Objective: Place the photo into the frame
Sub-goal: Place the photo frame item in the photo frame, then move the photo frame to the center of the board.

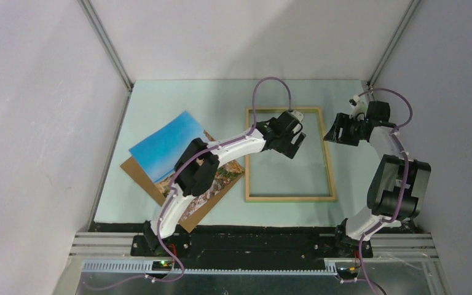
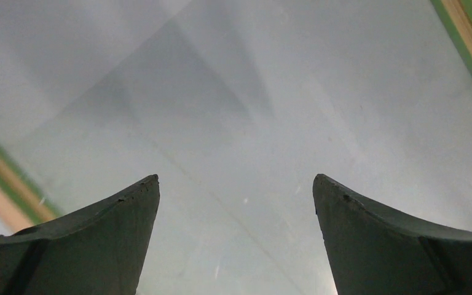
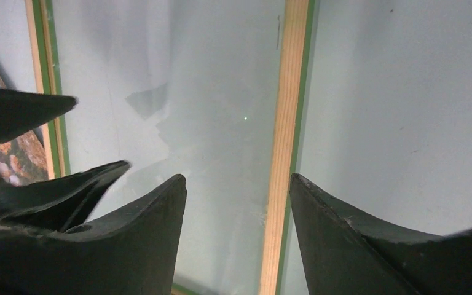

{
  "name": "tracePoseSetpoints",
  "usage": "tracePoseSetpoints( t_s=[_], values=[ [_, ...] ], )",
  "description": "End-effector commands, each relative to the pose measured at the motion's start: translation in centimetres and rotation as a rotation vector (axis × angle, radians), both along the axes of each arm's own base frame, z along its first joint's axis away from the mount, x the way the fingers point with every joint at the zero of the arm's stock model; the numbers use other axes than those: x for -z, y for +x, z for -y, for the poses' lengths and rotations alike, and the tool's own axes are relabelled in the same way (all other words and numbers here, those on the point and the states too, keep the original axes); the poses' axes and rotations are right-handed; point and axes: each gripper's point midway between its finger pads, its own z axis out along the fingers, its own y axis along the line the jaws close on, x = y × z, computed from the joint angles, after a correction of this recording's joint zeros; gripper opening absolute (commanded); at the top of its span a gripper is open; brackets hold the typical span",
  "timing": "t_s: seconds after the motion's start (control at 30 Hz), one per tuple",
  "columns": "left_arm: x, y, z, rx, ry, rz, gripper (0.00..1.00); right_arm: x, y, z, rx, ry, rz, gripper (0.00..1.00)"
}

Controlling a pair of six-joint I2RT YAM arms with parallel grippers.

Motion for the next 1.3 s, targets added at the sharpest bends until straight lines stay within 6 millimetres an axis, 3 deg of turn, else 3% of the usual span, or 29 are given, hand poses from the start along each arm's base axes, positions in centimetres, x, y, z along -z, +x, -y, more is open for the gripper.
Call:
tracePoseSetpoints(
  t_s=[0.0, 0.03, 0.07, 0.1, 0.13, 0.17, 0.2, 0.23, 0.27, 0.3, 0.33, 0.37, 0.4, 0.43, 0.47, 0.63, 0.77, 1.03, 1.27],
  values=[
    [-10.2, -0.2, -1.3, 0.012, -0.107, 0.132, 1.00, -2.3, 0.9, 0.9, -0.007, -0.074, 0.076, 0.68],
    [-10.0, -0.6, -1.8, 0.014, -0.097, 0.126, 1.00, -2.1, 0.9, 1.1, -0.001, -0.090, 0.074, 0.68],
    [-11.5, -0.8, -2.5, 0.017, -0.109, 0.144, 1.00, -1.9, 1.1, 1.2, 0.000, -0.098, 0.072, 0.68],
    [-11.1, -1.1, -3.1, 0.019, -0.094, 0.138, 1.00, -1.6, 1.2, 1.3, 0.006, -0.116, 0.067, 0.69],
    [-12.4, -1.3, -3.9, 0.020, -0.102, 0.156, 1.00, -1.1, 1.4, 1.3, 0.008, -0.125, 0.060, 0.69],
    [-11.7, -1.7, -4.8, 0.021, -0.081, 0.145, 1.00, -0.7, 1.6, 1.3, 0.010, -0.147, 0.052, 0.68],
    [-13.0, -1.8, -5.6, 0.022, -0.090, 0.164, 1.00, -0.1, 1.7, 1.3, 0.011, -0.157, 0.041, 0.67],
    [-12.1, -2.0, -6.7, 0.022, -0.067, 0.149, 1.00, 0.6, 1.9, 1.3, 0.012, -0.176, 0.025, 0.66],
    [-13.2, -2.2, -7.5, 0.028, -0.073, 0.168, 1.00, 0.9, 2.0, 1.3, 0.013, -0.186, 0.022, 0.66],
    [-12.1, -2.5, -8.7, 0.027, -0.049, 0.147, 1.00, 1.6, 2.1, 1.1, 0.005, -0.201, 0.006, 0.65],
    [-13.6, -2.8, -9.5, 0.033, -0.063, 0.170, 1.00, 1.9, 2.2, 1.1, 0.004, -0.211, 0.004, 0.64],
    [-12.2, -3.0, -10.8, 0.033, -0.040, 0.143, 1.00, 2.7, 2.3, 1.1, 0.003, -0.226, -0.012, 0.64],
    [-13.0, -3.3, -11.7, 0.043, -0.051, 0.152, 1.00, 2.9, 2.4, 1.0, 0.003, -0.234, -0.015, 0.63],
    [-11.9, -3.3, -13.4, 0.031, -0.029, 0.130, 1.00, 3.7, 2.4, 1.1, 0.005, -0.245, -0.034, 0.62],
    [-12.7, -3.6, -14.3, 0.042, -0.041, 0.141, 1.00, 4.1, 2.5, 1.2, 0.011, -0.255, -0.040, 0.62],
    [-11.9, -3.5, -22.2, -0.026, 0.012, 0.147, 1.00, 6.1, 2.8, 1.3, 0.011, -0.255, -0.107, 0.56],
    [-11.7, -3.5, -26.9, -0.107, 0.024, 0.155, 1.00, 6.5, 3.3, 1.4, 0.023, -0.262, -0.117, 0.47],
    [-11.8, -3.8, -32.3, -0.232, 0.009, 0.166, 1.00, 6.7, 4.0, 1.9, 0.064, -0.276, -0.123, 0.23],
    [-8.4, -4.5, -37.3, -0.368, 0.052, 0.089, 1.00, 6.9, 4.2, 2.9, 0.130, -0.234, -0.134, 0.07]
  ],
)
